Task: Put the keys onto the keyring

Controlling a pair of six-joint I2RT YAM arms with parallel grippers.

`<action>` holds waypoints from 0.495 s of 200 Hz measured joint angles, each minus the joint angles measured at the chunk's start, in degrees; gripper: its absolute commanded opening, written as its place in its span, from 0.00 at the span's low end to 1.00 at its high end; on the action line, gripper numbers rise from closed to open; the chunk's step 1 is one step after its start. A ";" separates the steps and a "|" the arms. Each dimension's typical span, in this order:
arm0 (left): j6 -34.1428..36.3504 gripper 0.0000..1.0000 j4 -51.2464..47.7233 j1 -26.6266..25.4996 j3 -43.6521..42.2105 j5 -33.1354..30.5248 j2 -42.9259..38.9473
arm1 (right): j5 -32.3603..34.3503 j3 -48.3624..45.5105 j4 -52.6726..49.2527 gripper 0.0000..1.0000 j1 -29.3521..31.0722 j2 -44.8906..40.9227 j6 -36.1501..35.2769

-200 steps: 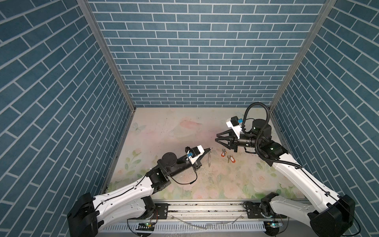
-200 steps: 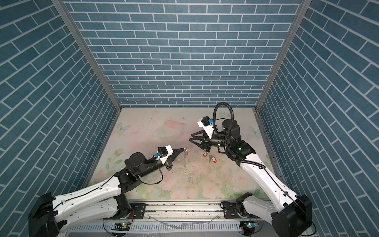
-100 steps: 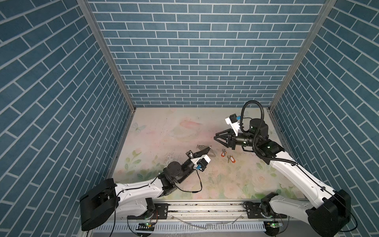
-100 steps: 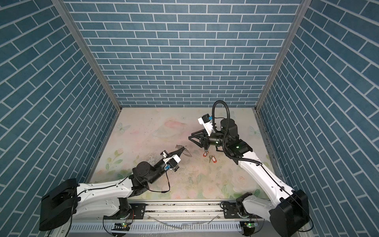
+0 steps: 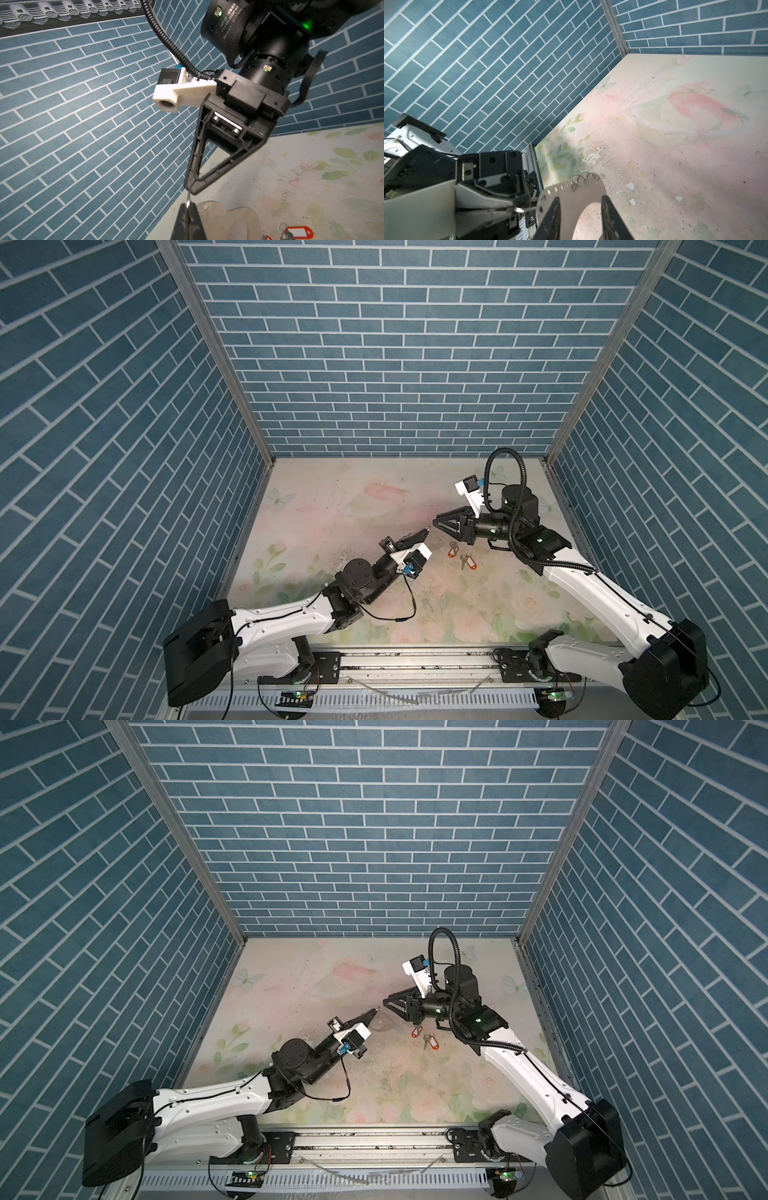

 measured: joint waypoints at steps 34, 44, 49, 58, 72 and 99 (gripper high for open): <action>-7.45 0.00 -6.86 4.48 1.01 4.81 -3.06 | 0.33 -0.13 0.09 0.28 0.00 -0.02 -2.47; -10.32 0.00 -9.57 6.58 2.25 6.51 -3.58 | 0.66 -0.13 0.09 0.28 0.00 -0.02 -3.19; -11.72 0.00 -10.99 7.52 2.99 7.13 -3.82 | 0.83 -0.13 0.09 0.29 0.00 -0.02 -3.48; -14.03 0.00 -13.33 8.70 4.39 8.48 -4.26 | 1.18 -0.13 0.09 0.28 0.00 -0.04 -3.87; -17.31 0.00 -16.74 9.84 6.36 10.73 -4.85 | 1.81 -0.13 0.09 0.28 0.00 -0.04 -4.55; -24.85 0.00 -20.59 14.01 8.55 18.36 -5.07 | 2.73 -0.13 0.02 0.26 -0.02 -0.04 -5.38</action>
